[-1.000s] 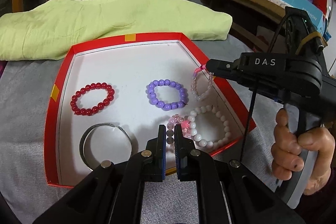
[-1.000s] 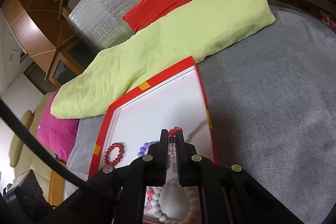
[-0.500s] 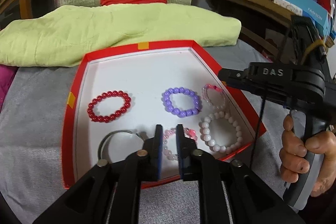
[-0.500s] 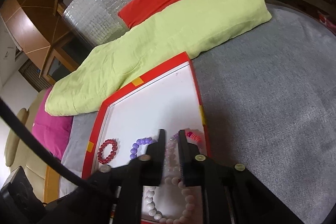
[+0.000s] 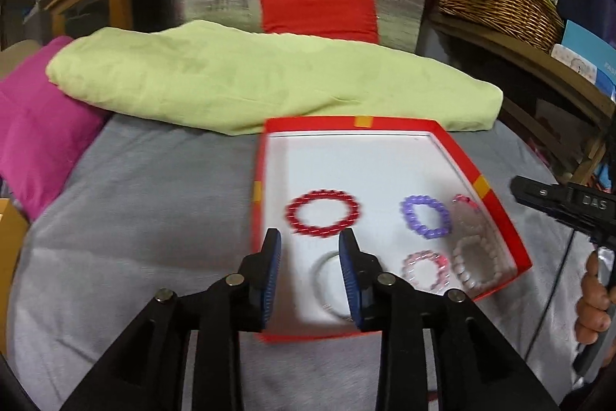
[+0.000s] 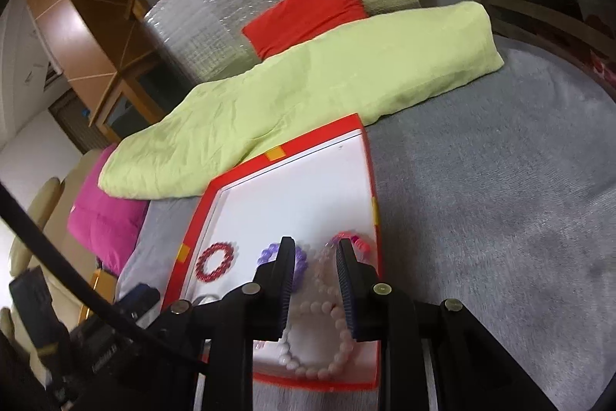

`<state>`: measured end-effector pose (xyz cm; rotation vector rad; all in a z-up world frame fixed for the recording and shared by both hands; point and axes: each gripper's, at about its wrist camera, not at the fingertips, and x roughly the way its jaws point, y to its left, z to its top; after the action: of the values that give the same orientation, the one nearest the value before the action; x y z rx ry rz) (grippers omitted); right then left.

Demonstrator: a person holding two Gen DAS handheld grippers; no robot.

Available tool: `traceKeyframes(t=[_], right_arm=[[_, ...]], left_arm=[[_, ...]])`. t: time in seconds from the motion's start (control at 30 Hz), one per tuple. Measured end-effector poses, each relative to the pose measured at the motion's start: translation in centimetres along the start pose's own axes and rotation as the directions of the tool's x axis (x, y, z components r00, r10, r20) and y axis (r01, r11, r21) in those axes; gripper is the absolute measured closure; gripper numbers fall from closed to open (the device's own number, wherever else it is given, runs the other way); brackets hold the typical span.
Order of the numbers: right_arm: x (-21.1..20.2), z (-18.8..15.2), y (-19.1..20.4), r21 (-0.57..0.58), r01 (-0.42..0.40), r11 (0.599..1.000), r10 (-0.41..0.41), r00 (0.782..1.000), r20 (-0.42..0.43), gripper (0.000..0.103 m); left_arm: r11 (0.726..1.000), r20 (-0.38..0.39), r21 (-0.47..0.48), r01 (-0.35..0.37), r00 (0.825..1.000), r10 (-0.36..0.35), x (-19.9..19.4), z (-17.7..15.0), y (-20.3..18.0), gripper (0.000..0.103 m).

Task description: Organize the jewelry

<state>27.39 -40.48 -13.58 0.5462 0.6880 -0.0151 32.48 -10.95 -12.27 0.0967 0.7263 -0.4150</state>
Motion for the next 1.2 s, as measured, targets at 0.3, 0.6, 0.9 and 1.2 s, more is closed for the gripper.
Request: traceKeyframes(t=[0.3,0.6,0.9,1.2], right_arm=[[-2.1,-2.1,2.4,-0.078,-0.027,0.997,0.027,1.000,-0.004,0.078],[-0.8,-3.4,4.5,-0.135,-0.015,0.991,0.007,0.998,-0.058,0.070],[-0.6,-3.9,5.6,-0.170,-0.036,0.985,0.022,0.997,-0.080,0.070],[-1.5,-4.9,6.9,-0.225,-0.073,0.972,0.051,0.994,-0.100,0.070]], left_arm=[[0.996,0.011,0.053,-0.068,0.998,0.067,-1.9,-1.5,0.9,0.062],[0.985,0.062,0.112,-0.129,0.991,0.123,-3.1,-1.6,-0.5,0.040],[0.981,0.053,0.097,-0.165,0.986,0.161,-3.5,-1.7,-0.2,0.040],[0.975,0.039,0.091,-0.201,0.979,0.198,-4.3,-2.4,0.8,0.039]])
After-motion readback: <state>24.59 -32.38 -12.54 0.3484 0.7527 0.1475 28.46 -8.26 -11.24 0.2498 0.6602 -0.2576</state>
